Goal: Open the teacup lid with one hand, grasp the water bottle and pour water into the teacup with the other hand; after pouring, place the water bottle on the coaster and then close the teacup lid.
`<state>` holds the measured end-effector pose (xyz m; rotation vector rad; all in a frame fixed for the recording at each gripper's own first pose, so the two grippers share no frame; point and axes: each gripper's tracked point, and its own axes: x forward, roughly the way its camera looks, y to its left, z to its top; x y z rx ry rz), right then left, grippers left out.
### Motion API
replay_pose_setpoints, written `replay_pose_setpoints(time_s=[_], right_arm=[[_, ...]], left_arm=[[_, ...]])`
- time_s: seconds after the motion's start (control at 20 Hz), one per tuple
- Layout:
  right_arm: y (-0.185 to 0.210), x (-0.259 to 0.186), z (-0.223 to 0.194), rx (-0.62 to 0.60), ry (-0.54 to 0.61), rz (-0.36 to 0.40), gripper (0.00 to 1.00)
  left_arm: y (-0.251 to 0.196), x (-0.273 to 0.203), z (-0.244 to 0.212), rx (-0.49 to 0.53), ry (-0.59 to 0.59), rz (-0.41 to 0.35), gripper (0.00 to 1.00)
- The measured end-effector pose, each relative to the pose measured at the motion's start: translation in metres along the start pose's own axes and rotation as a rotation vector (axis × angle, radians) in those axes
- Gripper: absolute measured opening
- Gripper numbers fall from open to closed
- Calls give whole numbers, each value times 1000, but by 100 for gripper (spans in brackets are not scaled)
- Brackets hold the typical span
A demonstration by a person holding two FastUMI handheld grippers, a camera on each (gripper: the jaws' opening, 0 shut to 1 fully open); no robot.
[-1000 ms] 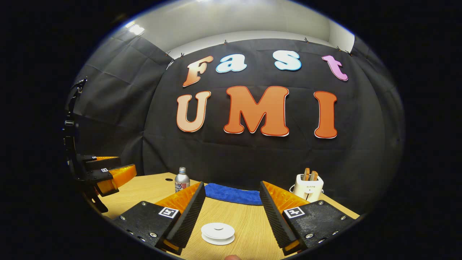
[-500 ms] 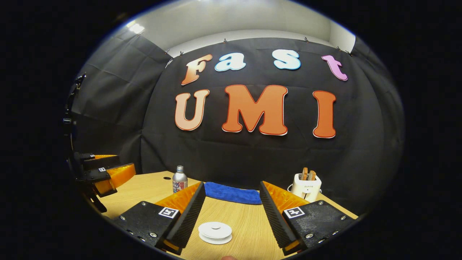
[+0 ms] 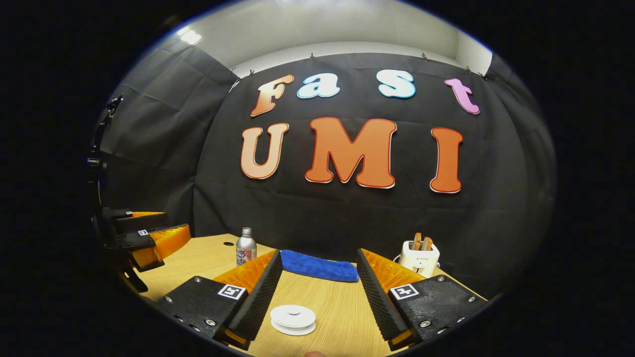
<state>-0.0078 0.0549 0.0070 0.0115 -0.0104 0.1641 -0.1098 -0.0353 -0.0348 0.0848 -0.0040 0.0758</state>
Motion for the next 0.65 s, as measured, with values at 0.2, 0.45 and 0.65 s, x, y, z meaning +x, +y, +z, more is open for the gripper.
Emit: replay_pose_setpoints(time_s=[0.2,0.45,0.65], right_arm=[[-1,-2,-1,14,-2,5,90],[1,-2,-4,20,9,6,91],[-1,-5,1,16,-5,0,90]], left_arm=[[-2,0,0,-15,1,9,100],[-4,-3,7,-17,-22,15,100],[-4,-3,13,-23,-39,19,100]])
